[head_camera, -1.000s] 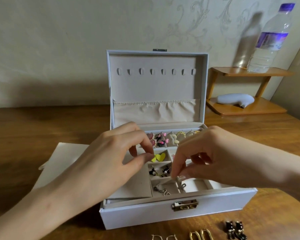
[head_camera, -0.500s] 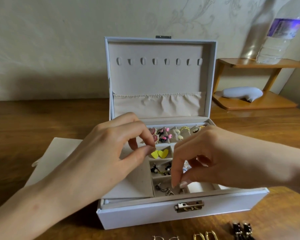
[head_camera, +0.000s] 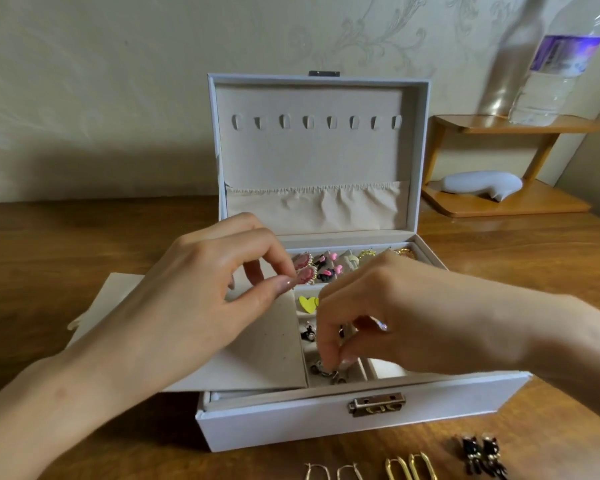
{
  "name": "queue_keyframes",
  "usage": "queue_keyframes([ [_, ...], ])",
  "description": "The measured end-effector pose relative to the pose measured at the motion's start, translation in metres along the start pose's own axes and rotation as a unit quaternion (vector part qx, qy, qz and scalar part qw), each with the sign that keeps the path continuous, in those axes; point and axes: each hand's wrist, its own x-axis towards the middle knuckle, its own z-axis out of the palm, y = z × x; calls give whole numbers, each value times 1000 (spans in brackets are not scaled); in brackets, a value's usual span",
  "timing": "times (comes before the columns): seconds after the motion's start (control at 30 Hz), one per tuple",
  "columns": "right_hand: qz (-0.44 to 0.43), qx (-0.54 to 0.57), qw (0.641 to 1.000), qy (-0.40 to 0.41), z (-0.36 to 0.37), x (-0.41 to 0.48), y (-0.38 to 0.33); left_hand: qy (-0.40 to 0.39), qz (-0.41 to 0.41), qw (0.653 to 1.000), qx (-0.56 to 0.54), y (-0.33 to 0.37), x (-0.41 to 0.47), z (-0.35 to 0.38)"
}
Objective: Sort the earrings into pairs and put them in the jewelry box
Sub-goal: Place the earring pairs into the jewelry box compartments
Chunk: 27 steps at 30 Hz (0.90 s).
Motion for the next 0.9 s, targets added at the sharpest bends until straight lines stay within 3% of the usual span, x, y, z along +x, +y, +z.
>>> queue_keyframes([
  [0.53, 22, 28, 985, 170, -11, -47, -1, 3, -6, 1000, 0, 16, -7, 2],
  [0.7, 64, -11, 978, 198, 5, -90, -3, -53, 46, 997, 25, 40, -10, 17],
  [0.9, 168, -57, 966, 189, 41, -132, 1, -90, 187, 972, 109, 79, -14, 64],
])
